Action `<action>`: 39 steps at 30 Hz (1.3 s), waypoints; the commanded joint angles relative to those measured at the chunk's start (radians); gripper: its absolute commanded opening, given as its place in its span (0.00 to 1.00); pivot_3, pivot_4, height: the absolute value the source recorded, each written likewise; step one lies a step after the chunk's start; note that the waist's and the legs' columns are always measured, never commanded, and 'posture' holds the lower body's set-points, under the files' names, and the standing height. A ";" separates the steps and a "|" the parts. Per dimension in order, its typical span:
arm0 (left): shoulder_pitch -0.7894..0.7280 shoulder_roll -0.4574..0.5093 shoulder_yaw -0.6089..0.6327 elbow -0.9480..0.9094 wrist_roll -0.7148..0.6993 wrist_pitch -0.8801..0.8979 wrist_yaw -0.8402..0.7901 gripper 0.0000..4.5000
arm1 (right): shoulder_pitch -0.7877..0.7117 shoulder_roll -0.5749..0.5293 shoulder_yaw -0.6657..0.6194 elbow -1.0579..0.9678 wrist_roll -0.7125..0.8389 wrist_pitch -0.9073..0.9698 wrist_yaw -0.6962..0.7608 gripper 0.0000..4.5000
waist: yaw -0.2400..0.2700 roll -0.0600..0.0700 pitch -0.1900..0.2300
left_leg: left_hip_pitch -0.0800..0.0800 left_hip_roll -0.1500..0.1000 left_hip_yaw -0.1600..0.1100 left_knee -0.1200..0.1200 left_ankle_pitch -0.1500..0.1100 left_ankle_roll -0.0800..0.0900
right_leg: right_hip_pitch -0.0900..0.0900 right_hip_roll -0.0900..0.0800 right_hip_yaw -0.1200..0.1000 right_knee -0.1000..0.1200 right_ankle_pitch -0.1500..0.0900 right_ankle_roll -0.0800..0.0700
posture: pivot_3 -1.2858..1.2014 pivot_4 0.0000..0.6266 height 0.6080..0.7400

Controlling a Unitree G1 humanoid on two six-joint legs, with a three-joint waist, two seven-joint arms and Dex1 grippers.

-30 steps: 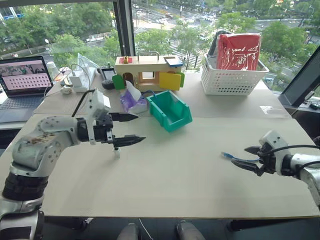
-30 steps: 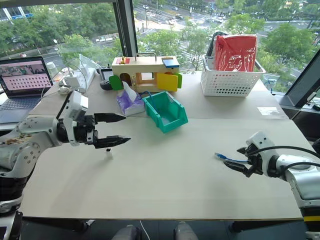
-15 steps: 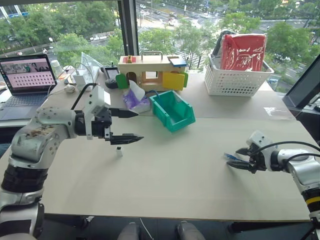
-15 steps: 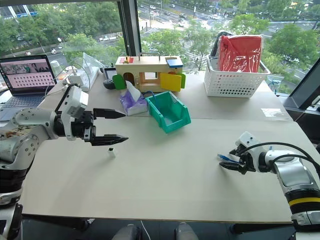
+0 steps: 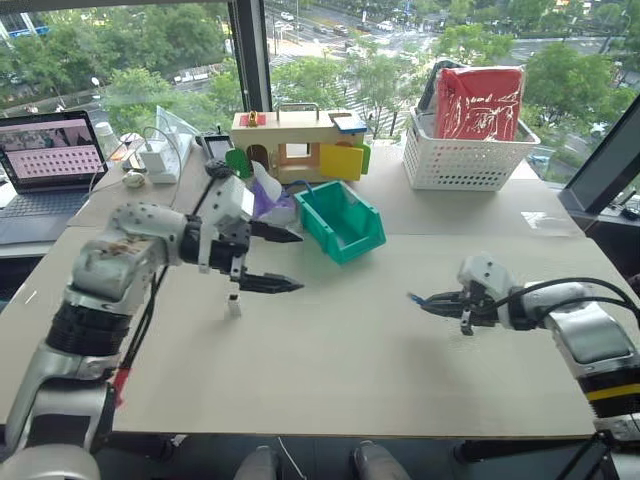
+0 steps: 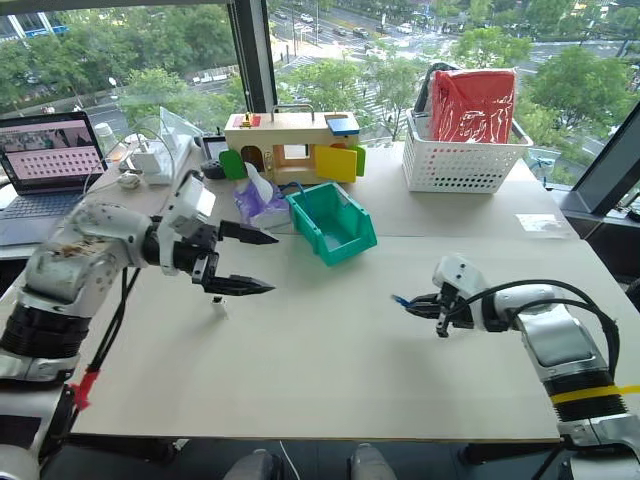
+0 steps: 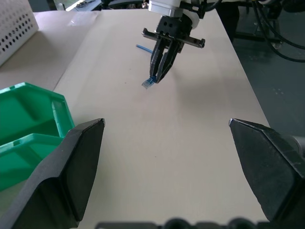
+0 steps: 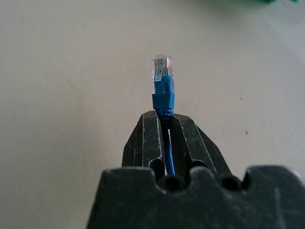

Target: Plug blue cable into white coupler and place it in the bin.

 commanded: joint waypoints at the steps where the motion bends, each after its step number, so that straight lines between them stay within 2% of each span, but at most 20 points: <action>1: -0.025 -0.030 -0.017 -0.012 0.021 -0.069 -0.055 1.00 | -0.057 0.023 0.076 -0.090 -0.001 0.020 0.051 0.01 | 0.002 0.000 0.000 | 0.000 0.000 0.000 0.000 0.000 0.000 | 0.000 0.000 0.000 0.000 0.000 0.000 | 0.52 0.24 0.81; 3: -0.031 -0.056 -0.046 -0.009 0.033 -0.087 -0.078 1.00 | -0.105 0.060 0.159 -0.074 -0.041 -0.014 0.085 0.01 | 0.003 0.000 0.000 | 0.000 0.000 0.000 0.000 0.000 0.000 | 0.000 0.000 0.000 0.000 0.000 0.000 | 0.52 0.24 0.81; 5: -0.022 -0.067 -0.090 0.000 0.091 -0.150 -0.100 1.00 | -0.175 0.103 0.260 0.013 -0.168 -0.158 0.070 0.01 | 0.002 0.000 0.000 | 0.000 0.000 0.000 0.000 0.000 0.000 | 0.000 0.000 0.000 0.000 0.000 0.000 | 0.52 0.24 0.81; 9: 0.006 -0.094 -0.129 0.014 0.145 -0.200 -0.103 1.00 | -0.239 0.165 0.331 0.112 -0.228 -0.244 0.093 0.01 | 0.002 0.000 0.000 | 0.000 0.000 0.000 0.001 0.000 0.000 | -0.001 0.000 0.000 0.000 0.001 -0.001 | 0.52 0.24 0.81; 11: 0.020 -0.111 -0.145 0.012 0.162 -0.206 -0.096 1.00 | -0.254 0.186 0.345 0.141 -0.236 -0.241 0.105 0.01 | 0.003 0.000 0.000 | -0.001 0.000 0.000 0.001 0.000 0.000 | 0.000 0.000 0.000 0.000 0.004 -0.007 | 0.52 0.24 0.81; 13: 0.036 -0.131 -0.164 0.007 0.190 -0.204 -0.073 1.00 | -0.257 0.197 0.346 0.170 -0.242 -0.246 0.110 0.21 | 0.007 0.000 0.000 | -0.001 0.000 -0.001 0.001 0.000 0.000 | -0.001 0.000 -0.001 0.000 0.004 -0.007 | 0.52 0.24 0.81; 16: 0.063 -0.149 -0.196 0.004 0.243 -0.192 -0.029 1.00 | -0.247 0.198 0.318 0.181 -0.231 -0.230 0.107 0.40 | 0.007 0.000 0.000 | -0.001 -0.001 -0.001 0.001 0.000 0.000 | 0.000 -0.001 -0.001 0.000 0.004 -0.007 | 0.52 0.24 0.81; 21: 0.086 -0.165 -0.229 0.004 0.304 -0.144 0.032 1.00 | -0.207 0.162 0.218 0.044 -0.143 -0.091 0.103 0.81 | 0.006 0.000 0.000 | -0.001 -0.001 -0.001 0.001 0.000 0.000 | 0.000 -0.001 -0.001 0.001 0.004 -0.007 | 0.52 0.24 0.81; 24: 0.105 -0.188 -0.238 -0.009 0.305 -0.073 0.064 1.00 | -0.160 0.132 0.142 -0.094 -0.077 0.040 0.076 0.99 | 0.006 0.000 0.000 | -0.001 -0.001 -0.001 0.001 0.000 0.000 | 0.000 -0.001 -0.001 0.001 0.004 -0.007 | 0.52 0.24 0.81; 33: 0.170 -0.254 -0.279 -0.104 0.344 0.125 0.219 1.00 | -0.014 0.050 -0.023 -0.396 0.030 0.265 -0.035 0.99 | 0.005 0.000 0.000 | -0.001 -0.001 -0.002 0.001 0.000 0.000 | 0.000 -0.001 -0.001 0.002 0.004 -0.006 | 0.52 0.24 0.81; 39: 0.208 -0.264 -0.304 -0.120 0.372 0.129 0.271 1.00 | 0.112 -0.008 -0.150 -0.529 0.114 0.376 -0.094 0.99 | 0.008 0.000 0.000 | 0.000 -0.001 -0.002 0.001 0.000 0.000 | 0.001 -0.001 -0.001 0.002 0.003 -0.005 | 0.52 0.24 0.81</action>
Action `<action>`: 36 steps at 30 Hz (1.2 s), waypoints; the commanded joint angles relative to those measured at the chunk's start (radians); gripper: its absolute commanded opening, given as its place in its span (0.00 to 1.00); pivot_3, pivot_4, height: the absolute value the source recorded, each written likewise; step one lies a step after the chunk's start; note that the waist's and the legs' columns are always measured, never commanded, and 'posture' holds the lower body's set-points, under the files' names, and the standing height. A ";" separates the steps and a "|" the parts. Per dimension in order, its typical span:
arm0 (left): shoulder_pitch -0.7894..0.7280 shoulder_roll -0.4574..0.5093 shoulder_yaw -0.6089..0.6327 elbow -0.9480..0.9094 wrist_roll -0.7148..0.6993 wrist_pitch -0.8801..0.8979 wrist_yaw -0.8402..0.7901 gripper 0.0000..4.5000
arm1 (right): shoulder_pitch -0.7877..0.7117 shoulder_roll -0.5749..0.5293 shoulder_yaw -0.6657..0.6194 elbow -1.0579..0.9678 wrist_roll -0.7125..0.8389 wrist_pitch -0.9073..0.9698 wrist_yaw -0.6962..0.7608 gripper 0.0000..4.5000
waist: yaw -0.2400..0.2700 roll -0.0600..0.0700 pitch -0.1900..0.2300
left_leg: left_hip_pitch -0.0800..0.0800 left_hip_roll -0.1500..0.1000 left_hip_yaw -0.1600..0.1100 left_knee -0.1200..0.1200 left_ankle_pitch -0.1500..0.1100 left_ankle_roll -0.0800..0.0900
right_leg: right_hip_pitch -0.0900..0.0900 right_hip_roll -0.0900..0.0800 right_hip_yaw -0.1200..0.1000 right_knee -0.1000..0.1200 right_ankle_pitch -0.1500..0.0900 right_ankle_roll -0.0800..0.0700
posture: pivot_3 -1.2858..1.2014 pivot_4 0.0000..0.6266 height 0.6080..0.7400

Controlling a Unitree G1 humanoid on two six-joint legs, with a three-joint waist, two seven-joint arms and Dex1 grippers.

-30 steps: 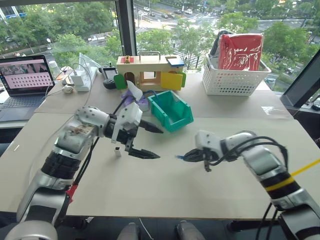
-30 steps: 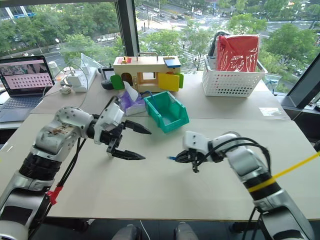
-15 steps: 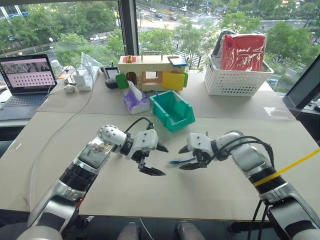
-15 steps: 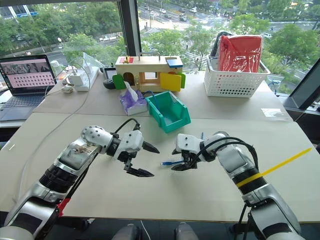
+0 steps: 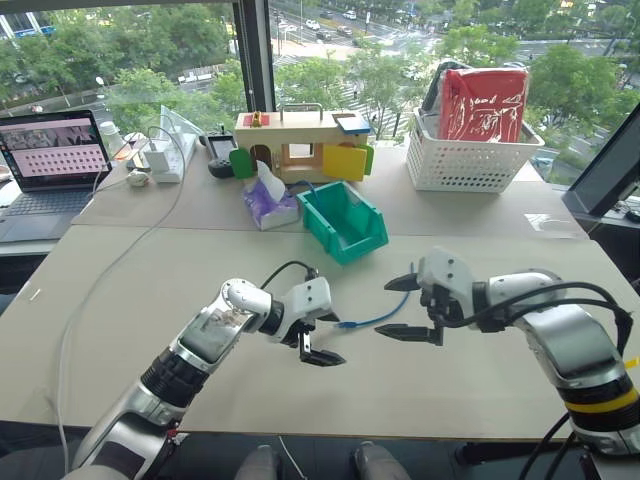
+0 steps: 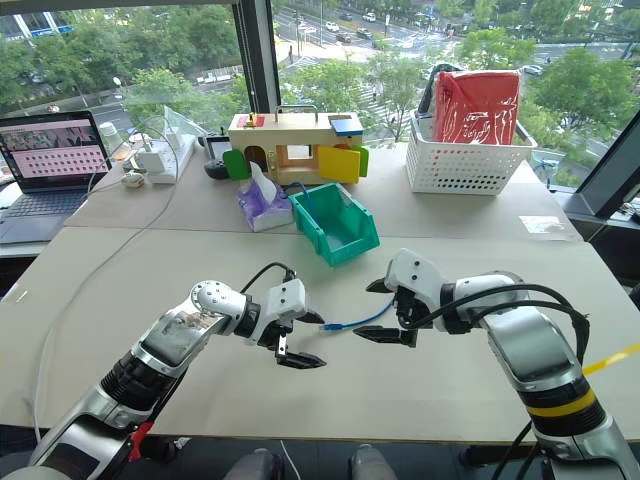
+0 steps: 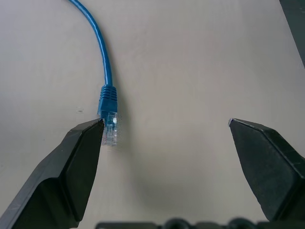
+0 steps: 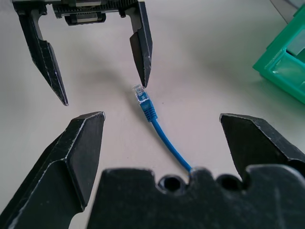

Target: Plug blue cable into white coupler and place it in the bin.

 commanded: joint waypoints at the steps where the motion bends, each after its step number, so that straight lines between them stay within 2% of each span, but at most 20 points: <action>1: -0.004 -0.009 -0.015 -0.018 0.023 0.000 0.035 1.00 | 0.030 -0.023 -0.080 -0.085 0.058 0.052 -0.041 0.99 | 0.001 0.000 0.000 | 0.000 0.000 0.000 0.000 0.000 0.000 | 0.000 0.000 0.000 0.000 0.000 0.000 | 0.52 0.24 0.81; 8: -0.030 -0.076 -0.003 0.067 0.046 -0.034 0.099 1.00 | 0.068 -0.028 -0.095 -0.112 0.088 0.061 -0.103 0.99 | 0.000 0.000 0.000 | 0.001 0.000 0.000 0.001 0.000 0.000 | 0.000 0.000 0.000 0.000 -0.003 0.005 | 0.52 0.24 0.81; 17: -0.039 -0.099 -0.007 0.110 0.051 -0.056 0.106 1.00 | 0.087 -0.055 -0.104 -0.135 0.120 0.074 -0.148 0.99 | 0.001 0.000 0.000 | 0.000 0.000 0.000 0.001 0.000 0.000 | 0.000 0.000 0.001 0.000 -0.003 0.005 | 0.52 0.24 0.81; 18: -0.036 -0.098 -0.007 0.108 0.050 -0.054 0.104 0.89 | 0.088 -0.057 -0.106 -0.140 0.124 0.078 -0.153 1.00 | 0.001 0.000 0.000 | 0.000 0.000 0.000 0.001 0.000 0.000 | 0.000 0.000 0.001 0.000 -0.003 0.005 | 0.52 0.24 0.81; 20: -0.027 -0.079 -0.021 0.101 0.062 -0.068 0.092 0.78 | 0.094 -0.062 -0.108 -0.150 0.134 0.085 -0.161 1.00 | 0.001 0.000 0.000 | 0.000 0.000 0.000 0.001 0.000 0.000 | 0.000 0.000 0.001 0.000 -0.003 0.005 | 0.52 0.24 0.81; 26: -0.052 -0.029 -0.049 0.163 0.146 -0.165 0.098 0.29 | 0.093 -0.070 -0.101 -0.154 0.144 0.109 -0.201 1.00 | -0.001 0.000 0.000 | 0.001 0.000 0.001 0.001 0.000 0.000 | 0.000 0.000 0.001 0.000 -0.003 0.005 | 0.52 0.24 0.81; 27: -0.054 -0.029 -0.049 0.169 0.148 -0.171 0.096 0.24 | 0.095 -0.066 -0.101 -0.152 0.143 0.123 -0.217 1.00 | -0.001 0.000 0.000 | 0.001 0.000 0.001 0.001 0.000 0.000 | 0.001 0.000 0.001 0.000 -0.003 0.005 | 0.52 0.24 0.81; 28: -0.055 -0.029 -0.049 0.171 0.150 -0.174 0.094 0.13 | 0.098 -0.065 -0.102 -0.151 0.144 0.133 -0.229 1.00 | -0.001 0.000 0.000 | 0.001 0.000 0.001 0.001 0.000 0.000 | 0.001 0.000 0.001 0.000 -0.003 0.005 | 0.52 0.24 0.81; 30: -0.055 -0.031 -0.049 0.174 0.154 -0.184 0.092 0.02 | 0.110 -0.054 -0.118 -0.158 0.168 0.176 -0.253 1.00 | -0.001 0.000 0.000 | 0.001 0.000 0.001 0.001 0.000 0.000 | 0.001 0.000 0.001 0.000 -0.003 0.005 | 0.52 0.24 0.81; 34: -0.046 -0.092 -0.010 0.162 0.112 -0.162 0.127 0.01 | 0.164 0.140 -0.259 -0.220 0.321 0.428 -0.414 1.00 | 0.002 0.000 -0.001 | 0.001 0.000 0.000 0.001 0.000 0.000 | 0.001 0.000 0.001 0.000 -0.003 0.005 | 0.52 0.24 0.81; 36: -0.035 -0.147 0.043 0.122 0.035 -0.078 0.141 0.01 | 0.172 0.380 -0.407 -0.267 0.432 0.619 -0.537 1.00 | 0.003 0.000 -0.001 | 0.000 0.000 0.000 0.001 0.000 0.000 | 0.001 0.000 0.000 0.000 -0.003 0.005 | 0.52 0.24 0.81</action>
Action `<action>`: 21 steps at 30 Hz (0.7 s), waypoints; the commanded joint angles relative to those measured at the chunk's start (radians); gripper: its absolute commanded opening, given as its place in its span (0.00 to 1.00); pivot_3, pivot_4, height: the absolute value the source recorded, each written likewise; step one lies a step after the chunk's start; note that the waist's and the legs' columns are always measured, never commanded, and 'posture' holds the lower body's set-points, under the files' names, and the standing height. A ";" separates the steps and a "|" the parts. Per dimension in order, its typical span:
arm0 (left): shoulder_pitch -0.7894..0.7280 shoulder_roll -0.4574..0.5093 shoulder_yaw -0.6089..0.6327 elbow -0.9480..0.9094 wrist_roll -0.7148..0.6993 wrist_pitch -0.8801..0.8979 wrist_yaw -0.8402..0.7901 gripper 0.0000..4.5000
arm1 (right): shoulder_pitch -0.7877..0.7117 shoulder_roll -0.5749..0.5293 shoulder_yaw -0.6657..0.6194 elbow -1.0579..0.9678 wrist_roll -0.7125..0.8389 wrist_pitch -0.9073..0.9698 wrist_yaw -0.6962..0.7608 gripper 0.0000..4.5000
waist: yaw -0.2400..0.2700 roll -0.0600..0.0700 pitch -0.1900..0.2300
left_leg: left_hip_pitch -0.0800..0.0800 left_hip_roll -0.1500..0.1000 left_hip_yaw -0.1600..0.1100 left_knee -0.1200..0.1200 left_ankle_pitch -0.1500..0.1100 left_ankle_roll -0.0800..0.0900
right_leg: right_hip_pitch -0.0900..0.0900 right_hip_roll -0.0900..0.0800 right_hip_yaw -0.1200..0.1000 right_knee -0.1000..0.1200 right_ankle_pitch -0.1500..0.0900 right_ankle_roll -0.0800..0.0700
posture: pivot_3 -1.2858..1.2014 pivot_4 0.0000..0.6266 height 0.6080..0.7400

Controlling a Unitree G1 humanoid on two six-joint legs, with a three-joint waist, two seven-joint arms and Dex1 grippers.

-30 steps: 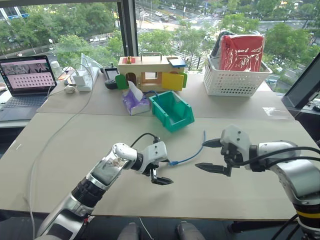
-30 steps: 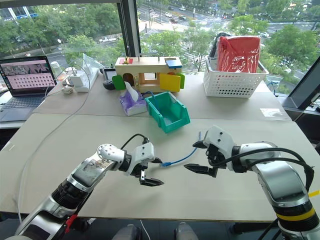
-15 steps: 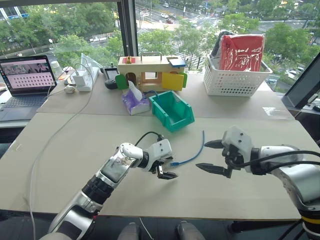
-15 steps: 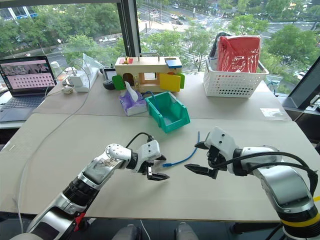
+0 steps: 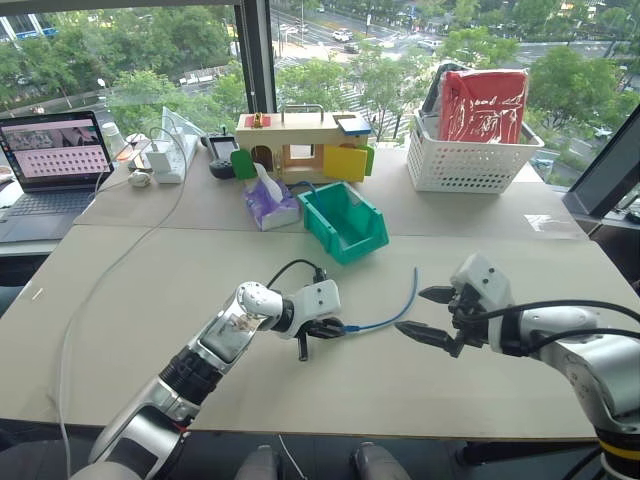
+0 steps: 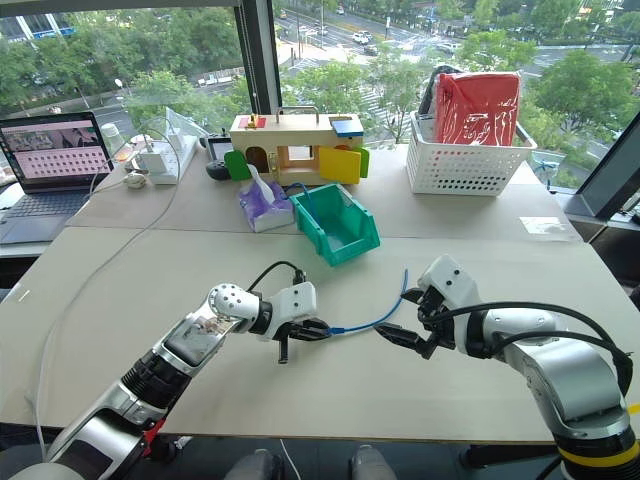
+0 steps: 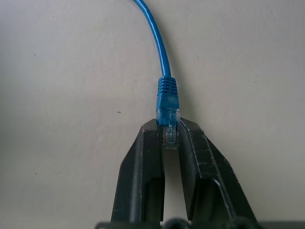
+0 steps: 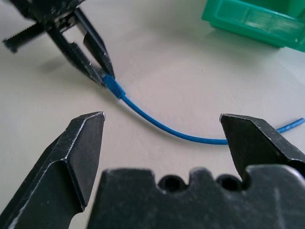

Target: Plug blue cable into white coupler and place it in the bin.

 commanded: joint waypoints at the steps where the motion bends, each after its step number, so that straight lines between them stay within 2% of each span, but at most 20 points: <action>1: 0.016 -0.080 0.089 -0.064 -0.111 0.123 0.032 0.01 | 0.009 0.328 -0.249 -0.120 0.191 0.315 -0.198 1.00 | 0.000 0.000 0.000 | -0.001 0.000 -0.001 0.000 0.000 0.000 | 0.000 0.000 0.000 0.000 0.000 -0.001 | 0.52 0.24 0.81; 4: 0.016 -0.146 0.160 -0.105 -0.195 0.231 0.066 0.01 | 0.062 0.598 -0.374 -0.213 0.218 0.490 -0.297 1.00 | 0.004 0.001 0.000 | -0.003 0.000 -0.002 0.000 0.000 0.000 | -0.003 0.000 0.000 0.003 0.001 -0.002 | 0.52 0.24 0.81; 7: 0.020 -0.171 0.181 -0.136 -0.226 0.295 0.095 0.01 | 0.104 0.790 -0.430 -0.255 0.227 0.509 -0.412 1.00 | 0.003 0.002 -0.001 | -0.003 -0.001 -0.002 0.001 0.000 0.000 | -0.003 0.000 0.000 0.005 0.001 -0.002 | 0.52 0.24 0.81; 10: 0.028 -0.175 0.173 -0.161 -0.241 0.329 0.113 0.01 | 0.058 0.958 -0.510 -0.264 0.248 0.509 -0.506 1.00 | -0.006 0.003 -0.001 | -0.001 -0.002 -0.001 0.002 0.000 0.000 | -0.001 -0.002 0.001 0.005 -0.001 0.001 | 0.52 0.24 0.81; 15: 0.036 -0.163 0.155 -0.189 -0.250 0.345 0.126 0.01 | 0.003 1.053 -0.571 -0.243 0.305 0.477 -0.603 1.00 | -0.021 0.005 -0.002 | 0.001 -0.001 -0.001 0.002 0.000 0.000 | -0.002 0.000 0.001 0.007 -0.001 0.001 | 0.52 0.24 0.81; 21: 0.045 -0.156 0.149 -0.209 -0.263 0.353 0.149 0.01 | -0.003 1.073 -0.586 -0.186 0.423 0.436 -0.711 1.00 | -0.019 0.006 -0.003 | 0.000 0.000 -0.003 0.000 0.000 -0.001 | -0.002 0.001 0.000 0.006 -0.002 -0.001 | 0.52 0.24 0.81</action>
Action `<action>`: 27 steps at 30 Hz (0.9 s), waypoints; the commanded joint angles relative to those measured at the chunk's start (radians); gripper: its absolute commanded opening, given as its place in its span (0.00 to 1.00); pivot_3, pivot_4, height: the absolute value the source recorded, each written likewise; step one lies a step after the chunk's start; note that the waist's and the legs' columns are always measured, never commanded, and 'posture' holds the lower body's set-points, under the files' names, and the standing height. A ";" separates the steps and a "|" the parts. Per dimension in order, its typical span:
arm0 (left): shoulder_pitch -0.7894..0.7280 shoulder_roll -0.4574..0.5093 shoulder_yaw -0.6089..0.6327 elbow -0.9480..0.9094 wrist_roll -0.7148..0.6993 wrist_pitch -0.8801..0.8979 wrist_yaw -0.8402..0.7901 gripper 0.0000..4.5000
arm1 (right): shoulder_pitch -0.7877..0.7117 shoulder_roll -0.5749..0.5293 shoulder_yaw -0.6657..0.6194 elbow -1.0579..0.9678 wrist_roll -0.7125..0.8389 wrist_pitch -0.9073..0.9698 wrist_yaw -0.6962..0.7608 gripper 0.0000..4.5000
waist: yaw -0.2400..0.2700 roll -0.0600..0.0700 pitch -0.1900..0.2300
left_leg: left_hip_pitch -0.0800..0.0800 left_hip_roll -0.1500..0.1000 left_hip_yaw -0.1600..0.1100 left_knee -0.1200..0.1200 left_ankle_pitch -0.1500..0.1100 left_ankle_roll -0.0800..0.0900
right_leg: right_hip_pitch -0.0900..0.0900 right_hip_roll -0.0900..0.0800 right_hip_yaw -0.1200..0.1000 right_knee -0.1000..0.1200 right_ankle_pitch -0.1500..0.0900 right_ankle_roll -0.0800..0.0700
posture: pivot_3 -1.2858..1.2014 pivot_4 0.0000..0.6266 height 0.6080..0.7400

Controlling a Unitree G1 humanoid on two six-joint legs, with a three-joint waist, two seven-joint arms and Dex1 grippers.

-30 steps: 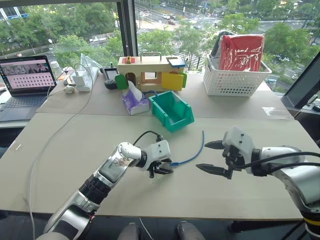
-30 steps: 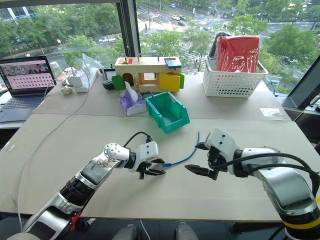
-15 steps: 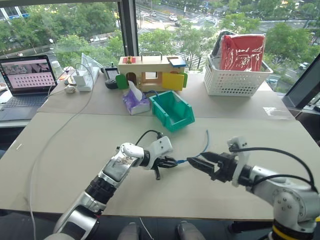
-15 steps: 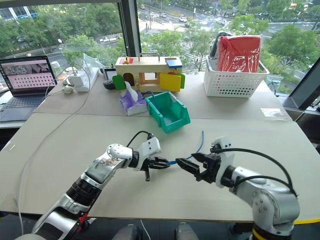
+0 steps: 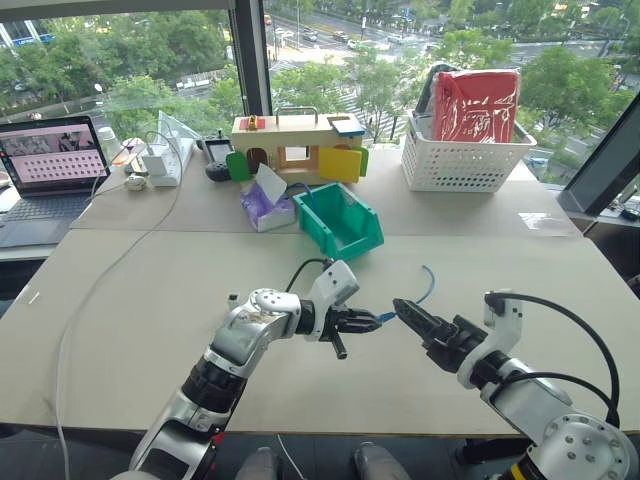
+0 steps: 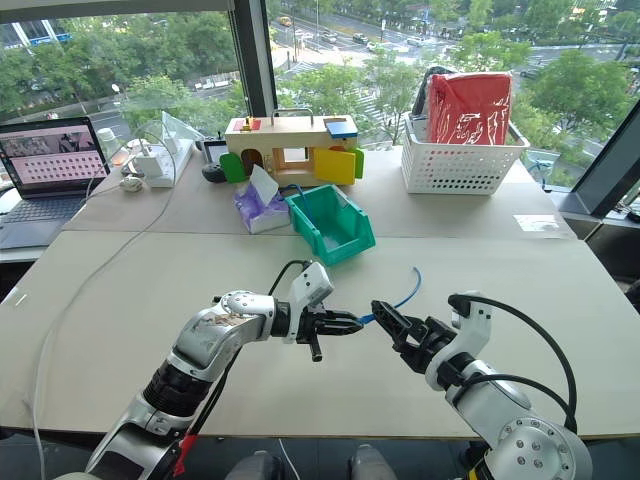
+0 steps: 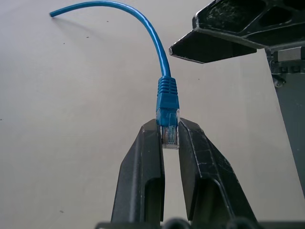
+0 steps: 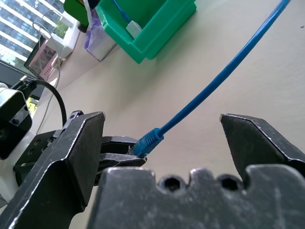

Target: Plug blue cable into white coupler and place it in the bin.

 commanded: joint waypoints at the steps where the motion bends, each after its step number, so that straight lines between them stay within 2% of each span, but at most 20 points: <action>1: 0.005 -0.004 0.002 -0.045 -0.019 0.003 0.014 0.01 | 0.021 0.273 -0.001 0.024 0.109 -0.053 -0.070 1.00 | 0.000 0.000 0.000 | 0.000 0.000 0.000 0.000 0.000 0.000 | 0.000 0.000 0.000 0.000 0.000 0.000 | 0.52 0.24 0.81; 7: 0.010 -0.006 -0.003 -0.054 -0.024 0.003 0.030 0.01 | 0.067 0.242 0.065 0.109 0.305 -0.151 -0.226 1.00 | -0.001 0.000 0.000 | 0.000 0.000 0.000 0.000 0.000 0.000 | 0.000 0.000 0.000 -0.001 0.000 0.000 | 0.52 0.24 0.81; 12: 0.015 -0.011 -0.008 -0.061 -0.025 0.003 0.039 0.01 | 0.105 0.174 0.156 0.187 0.481 -0.256 -0.368 1.00 | -0.008 0.000 0.000 | 0.000 0.000 0.000 0.000 0.000 0.000 | 0.000 0.000 0.000 -0.001 0.000 0.000 | 0.52 0.24 0.81; 18: 0.022 -0.019 -0.009 -0.067 -0.025 0.000 0.052 0.01 | 0.161 0.068 0.279 0.254 0.680 -0.358 -0.518 1.00 | -0.013 0.000 0.000 | 0.000 0.000 0.000 -0.001 0.000 0.000 | 0.000 0.000 0.000 -0.002 0.000 0.000 | 0.52 0.24 0.81; 21: 0.026 -0.021 -0.009 -0.070 -0.025 -0.002 0.058 0.01 | 0.205 -0.024 0.380 0.263 0.781 -0.448 -0.578 1.00 | -0.011 0.000 0.000 | -0.002 0.001 0.000 -0.005 0.000 0.000 | 0.000 0.000 -0.001 -0.007 0.000 0.000 | 0.52 0.24 0.81; 27: 0.030 -0.018 0.000 -0.075 -0.025 -0.003 0.070 0.01 | 0.253 -0.157 0.469 0.267 0.866 -0.590 -0.624 1.00 | -0.014 0.000 0.000 | -0.002 0.000 0.002 -0.004 0.000 0.000 | 0.001 -0.002 0.002 -0.009 0.001 0.002 | 0.52 0.24 0.81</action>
